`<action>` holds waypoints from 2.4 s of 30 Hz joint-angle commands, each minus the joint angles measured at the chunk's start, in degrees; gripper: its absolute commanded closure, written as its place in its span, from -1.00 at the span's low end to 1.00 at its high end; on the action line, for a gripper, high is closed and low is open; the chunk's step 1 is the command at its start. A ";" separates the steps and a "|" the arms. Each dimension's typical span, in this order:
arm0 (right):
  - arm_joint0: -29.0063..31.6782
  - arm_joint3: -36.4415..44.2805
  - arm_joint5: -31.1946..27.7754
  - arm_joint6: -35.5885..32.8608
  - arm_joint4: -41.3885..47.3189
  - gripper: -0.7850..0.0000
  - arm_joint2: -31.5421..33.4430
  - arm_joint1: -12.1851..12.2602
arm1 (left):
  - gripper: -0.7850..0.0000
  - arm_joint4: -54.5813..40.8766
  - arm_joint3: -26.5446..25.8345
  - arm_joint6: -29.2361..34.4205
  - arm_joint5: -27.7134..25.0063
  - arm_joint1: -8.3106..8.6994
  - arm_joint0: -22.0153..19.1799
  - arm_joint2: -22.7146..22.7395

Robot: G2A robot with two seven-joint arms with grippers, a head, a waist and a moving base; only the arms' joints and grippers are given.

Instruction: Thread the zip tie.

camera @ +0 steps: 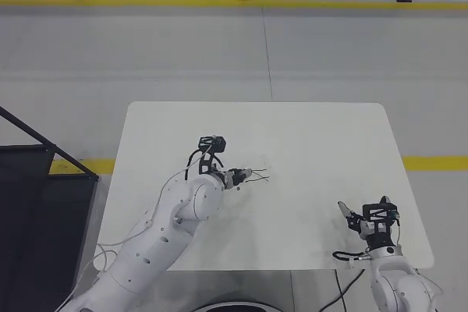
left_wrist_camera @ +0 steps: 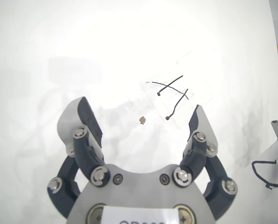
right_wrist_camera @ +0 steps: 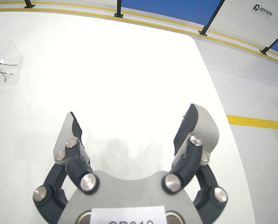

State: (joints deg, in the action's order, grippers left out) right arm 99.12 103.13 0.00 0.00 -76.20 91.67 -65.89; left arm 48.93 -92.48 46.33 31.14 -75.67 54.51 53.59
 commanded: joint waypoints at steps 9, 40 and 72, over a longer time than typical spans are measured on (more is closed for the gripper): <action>0.00 0.00 0.00 0.00 0.00 -1.00 0.00 0.00 | -0.15 -5.31 4.54 -1.58 4.77 -2.13 -3.67 -1.30; 0.00 0.00 0.00 0.00 0.00 -1.00 0.00 0.00 | 0.42 -7.94 9.52 -2.03 3.44 -4.25 -5.72 -1.16; 0.00 0.00 0.00 0.00 0.00 -1.00 0.00 0.00 | 1.00 -7.39 8.92 -0.88 1.82 -4.81 -4.73 1.06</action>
State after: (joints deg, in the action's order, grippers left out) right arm 99.12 103.13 0.00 0.00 -76.20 91.67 -65.89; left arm 41.46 -83.39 45.38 33.01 -80.50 49.68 54.52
